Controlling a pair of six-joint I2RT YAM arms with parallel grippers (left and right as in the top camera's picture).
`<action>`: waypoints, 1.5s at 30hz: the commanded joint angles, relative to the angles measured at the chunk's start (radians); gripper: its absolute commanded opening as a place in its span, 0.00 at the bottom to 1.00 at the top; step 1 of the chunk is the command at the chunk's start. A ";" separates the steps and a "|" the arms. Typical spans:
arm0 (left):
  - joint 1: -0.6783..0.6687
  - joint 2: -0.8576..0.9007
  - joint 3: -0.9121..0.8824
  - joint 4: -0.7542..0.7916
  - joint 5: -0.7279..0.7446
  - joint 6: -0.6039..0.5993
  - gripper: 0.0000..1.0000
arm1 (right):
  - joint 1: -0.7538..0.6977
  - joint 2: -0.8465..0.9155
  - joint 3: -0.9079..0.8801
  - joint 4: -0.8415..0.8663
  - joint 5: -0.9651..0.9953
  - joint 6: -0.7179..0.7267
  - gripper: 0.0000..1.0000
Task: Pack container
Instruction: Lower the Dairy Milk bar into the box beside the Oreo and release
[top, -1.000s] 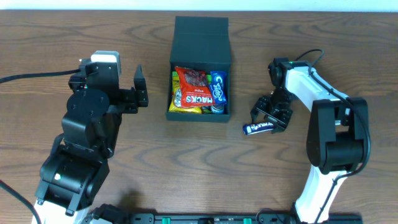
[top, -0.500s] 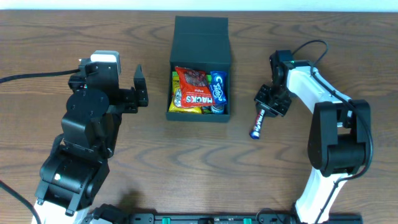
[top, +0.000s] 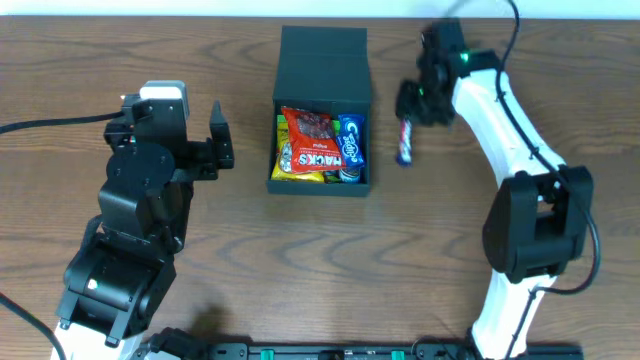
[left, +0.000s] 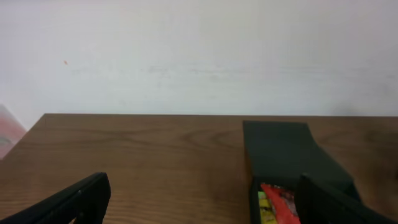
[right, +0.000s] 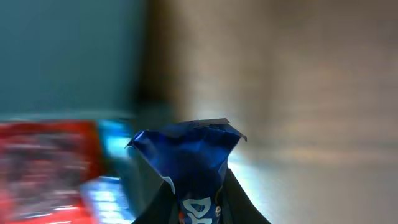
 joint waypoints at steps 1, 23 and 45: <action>0.003 -0.005 0.017 0.004 -0.027 0.004 0.95 | 0.083 -0.005 0.114 -0.010 -0.006 -0.071 0.07; 0.003 -0.005 0.017 0.003 -0.027 0.004 0.95 | 0.338 0.020 0.152 0.119 0.091 -1.028 0.10; 0.003 0.033 0.017 -0.002 -0.026 0.004 0.93 | 0.296 0.015 0.153 0.162 0.215 -0.724 0.36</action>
